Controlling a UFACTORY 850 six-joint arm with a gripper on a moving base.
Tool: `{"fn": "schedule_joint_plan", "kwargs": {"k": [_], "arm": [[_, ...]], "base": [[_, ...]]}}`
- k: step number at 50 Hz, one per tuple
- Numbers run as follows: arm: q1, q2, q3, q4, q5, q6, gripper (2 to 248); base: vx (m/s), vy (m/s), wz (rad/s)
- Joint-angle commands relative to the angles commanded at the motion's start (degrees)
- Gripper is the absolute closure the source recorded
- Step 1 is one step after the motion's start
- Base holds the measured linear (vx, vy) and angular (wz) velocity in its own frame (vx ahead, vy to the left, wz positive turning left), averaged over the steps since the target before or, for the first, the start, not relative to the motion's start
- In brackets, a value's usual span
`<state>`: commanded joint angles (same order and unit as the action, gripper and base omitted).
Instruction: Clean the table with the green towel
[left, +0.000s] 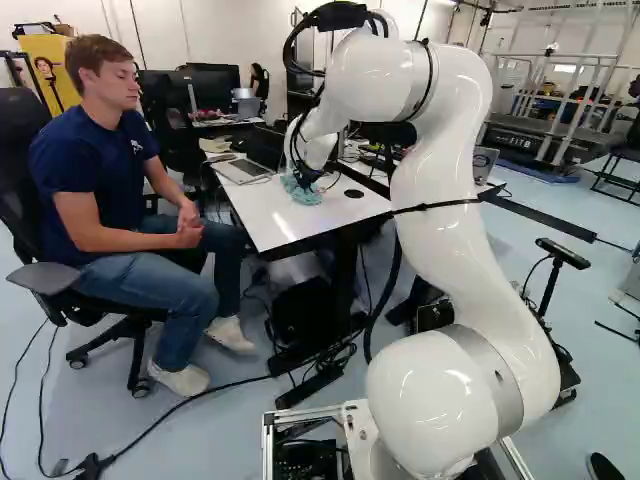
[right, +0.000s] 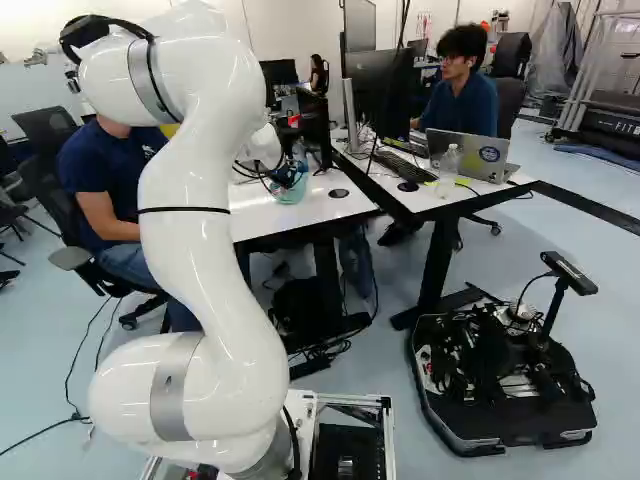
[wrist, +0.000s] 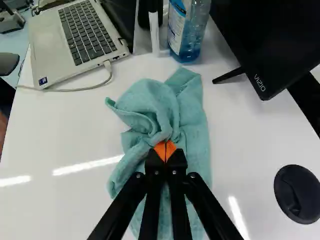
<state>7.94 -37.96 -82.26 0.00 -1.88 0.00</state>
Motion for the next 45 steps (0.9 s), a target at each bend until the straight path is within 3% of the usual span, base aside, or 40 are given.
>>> {"fn": "schedule_joint_plan", "kwargs": {"k": [19,45], "arm": [[0.45,-1.72,-2.86,0.0,0.0,0.0,227],[0.96,3.6,0.9,0.0,0.0,0.0,227]], "base": [[0.0,0.0,0.0],[0.0,0.0,0.0]]}}
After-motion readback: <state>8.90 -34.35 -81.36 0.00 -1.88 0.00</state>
